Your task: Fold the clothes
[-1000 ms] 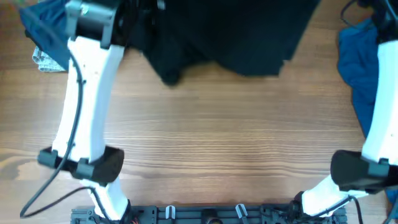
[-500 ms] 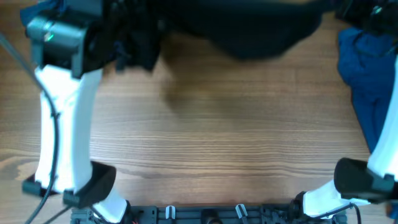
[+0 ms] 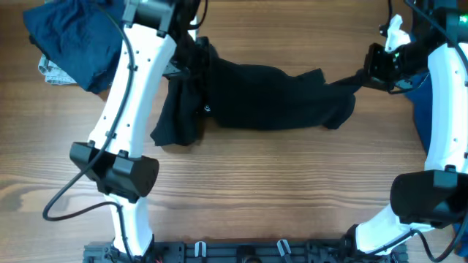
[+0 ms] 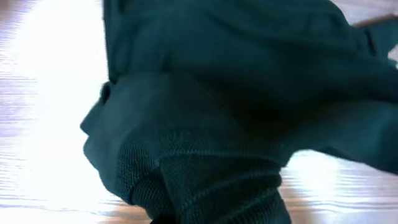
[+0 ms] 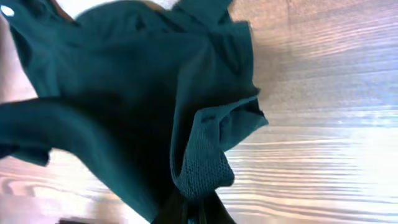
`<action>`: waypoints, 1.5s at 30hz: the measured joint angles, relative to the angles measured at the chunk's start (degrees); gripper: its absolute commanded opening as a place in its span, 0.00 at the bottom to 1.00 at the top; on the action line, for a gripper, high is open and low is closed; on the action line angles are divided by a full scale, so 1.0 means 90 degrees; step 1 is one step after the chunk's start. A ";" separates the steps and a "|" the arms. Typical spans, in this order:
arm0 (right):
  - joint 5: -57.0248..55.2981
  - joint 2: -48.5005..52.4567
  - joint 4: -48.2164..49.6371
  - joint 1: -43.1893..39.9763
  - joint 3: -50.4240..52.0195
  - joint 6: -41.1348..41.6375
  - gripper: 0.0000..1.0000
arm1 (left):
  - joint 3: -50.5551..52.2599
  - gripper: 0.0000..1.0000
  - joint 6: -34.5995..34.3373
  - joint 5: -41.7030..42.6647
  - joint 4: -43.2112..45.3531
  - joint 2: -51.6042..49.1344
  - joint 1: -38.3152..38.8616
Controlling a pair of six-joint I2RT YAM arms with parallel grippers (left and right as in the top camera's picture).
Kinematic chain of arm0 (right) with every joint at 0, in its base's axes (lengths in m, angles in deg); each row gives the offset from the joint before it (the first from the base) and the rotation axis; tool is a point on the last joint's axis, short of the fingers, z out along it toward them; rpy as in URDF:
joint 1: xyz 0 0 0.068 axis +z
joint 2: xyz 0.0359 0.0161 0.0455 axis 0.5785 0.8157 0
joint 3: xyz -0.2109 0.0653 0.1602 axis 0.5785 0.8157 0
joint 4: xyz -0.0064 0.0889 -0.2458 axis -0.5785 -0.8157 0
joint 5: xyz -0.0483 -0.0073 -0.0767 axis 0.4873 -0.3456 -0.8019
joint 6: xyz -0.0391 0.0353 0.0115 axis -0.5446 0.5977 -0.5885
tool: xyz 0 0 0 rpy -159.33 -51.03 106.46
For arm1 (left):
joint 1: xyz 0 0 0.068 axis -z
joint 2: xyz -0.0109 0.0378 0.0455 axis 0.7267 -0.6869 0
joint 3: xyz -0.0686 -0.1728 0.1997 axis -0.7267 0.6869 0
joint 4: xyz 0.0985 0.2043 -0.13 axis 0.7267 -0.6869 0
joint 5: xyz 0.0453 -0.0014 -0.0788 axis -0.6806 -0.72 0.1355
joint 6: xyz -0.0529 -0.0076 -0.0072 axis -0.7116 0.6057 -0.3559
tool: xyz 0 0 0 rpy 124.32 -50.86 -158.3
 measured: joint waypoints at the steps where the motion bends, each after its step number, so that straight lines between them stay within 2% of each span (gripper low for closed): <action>1: -0.0007 0.0000 0.0002 0.0000 0.0000 -0.0024 0.04 | 0.0000 0.04 0.0010 0.0010 0.0000 0.0000 0.0073; 3: -0.0032 0.0000 0.0233 0.0000 0.0005 -0.0044 0.04 | 0.0000 0.04 0.0019 -0.0090 0.0000 0.0010 0.0228; 6: -0.0073 0.0000 0.1202 0.0000 0.0034 0.0080 0.04 | 0.0002 0.04 0.0019 -0.0476 0.0316 0.0015 0.0335; 9: -0.0090 0.0000 0.2120 0.0000 0.0051 0.0359 0.04 | 0.0029 0.04 0.0032 -0.0721 0.1477 0.0017 0.0160; 11: 0.0087 0.0002 0.3745 0.0000 0.0056 0.0631 0.04 | 0.0049 0.04 0.0097 -0.0784 0.2642 0.0017 -0.0061; 12: 0.0170 0.0002 0.4085 0.0000 0.0024 0.0690 0.04 | 0.0053 0.04 0.0175 -0.0877 0.3271 0.0024 -0.0325; 15: 0.0362 0.0080 0.4617 -0.0075 -0.0522 0.1069 0.04 | -0.0168 0.04 0.0690 -0.1151 0.4517 0.0010 -0.0646; 17: 0.0444 0.0080 0.4617 -0.0189 -0.0979 0.1190 0.04 | -0.0537 0.04 0.0947 -0.1270 0.4639 0.0007 -0.0777; 20: 0.0590 0.0029 0.4539 -0.0488 -0.2079 0.1316 0.04 | -0.1615 0.04 0.1268 -0.1302 0.4590 0.0053 -0.0933; 23: 0.0607 -0.0160 0.3827 -0.0561 -0.2407 0.1263 0.04 | -0.2040 0.04 0.1401 -0.1188 0.4014 0.0335 -0.0903; 28: 0.0481 -0.0158 0.2018 -0.0561 -0.2217 0.1059 0.05 | -0.2113 0.06 0.1127 -0.1098 0.1309 0.0597 -0.0719; 29: 0.0464 -0.0141 0.1739 -0.0561 -0.2137 0.0979 0.10 | -0.2042 0.06 0.0964 -0.0998 0.0845 0.0571 -0.0707; 31: 0.0410 -0.0117 0.0974 -0.0561 -0.1855 0.0763 0.15 | -0.1858 0.13 0.0680 -0.0670 0.0097 0.0483 -0.0709; 32: 0.0384 -0.0107 0.0721 -0.0561 -0.1710 0.0641 0.17 | -0.1756 0.13 0.0624 -0.0532 -0.0005 0.0452 -0.0709; 33: 0.0359 -0.0095 0.0418 -0.0561 -0.1494 0.0522 0.23 | -0.1421 0.14 0.0508 -0.0267 0.0015 0.0449 -0.0699; 35: 0.0335 -0.0058 0.0138 -0.0549 -0.1149 0.0287 0.37 | -0.0801 0.22 0.0418 0.0032 0.0017 0.0391 -0.0661; 36: 0.0330 -0.0044 0.0010 -0.0529 -0.0959 0.0160 0.50 | -0.0491 0.29 0.0369 0.0138 0.0010 0.0364 -0.0629; 37: 0.0318 -0.0032 -0.0143 -0.0491 -0.0721 0.0063 0.56 | -0.0102 0.38 0.0342 0.0231 0.0012 0.0330 -0.0583; 38: 0.0311 -0.0022 -0.0180 -0.0447 -0.0529 -0.0032 0.59 | 0.0168 0.65 0.0333 0.0306 0.0007 0.0291 -0.0539; 39: 0.0287 -0.0022 -0.0187 -0.0408 -0.0376 -0.0104 0.59 | 0.0413 0.77 0.0333 0.0357 0.0034 0.0287 -0.0495; 40: 0.0270 -0.0019 -0.0199 -0.0347 -0.0189 -0.0155 0.59 | 0.0801 0.81 0.0289 0.0469 0.0017 0.0284 -0.0425; 41: 0.0265 -0.0019 -0.0202 -0.0301 -0.0075 -0.0187 0.59 | 0.1100 0.95 0.0284 0.0522 0.0015 0.0282 -0.0342; 42: 0.0262 -0.0019 -0.0214 -0.0267 -0.0002 -0.0209 0.60 | 0.1372 1.00 0.0262 0.0578 0.0024 0.0282 -0.0248; 45: 0.0262 -0.0019 -0.0219 -0.0250 0.0044 -0.0219 0.61 | 0.1955 1.00 0.0245 0.0661 0.0010 0.0279 0.0102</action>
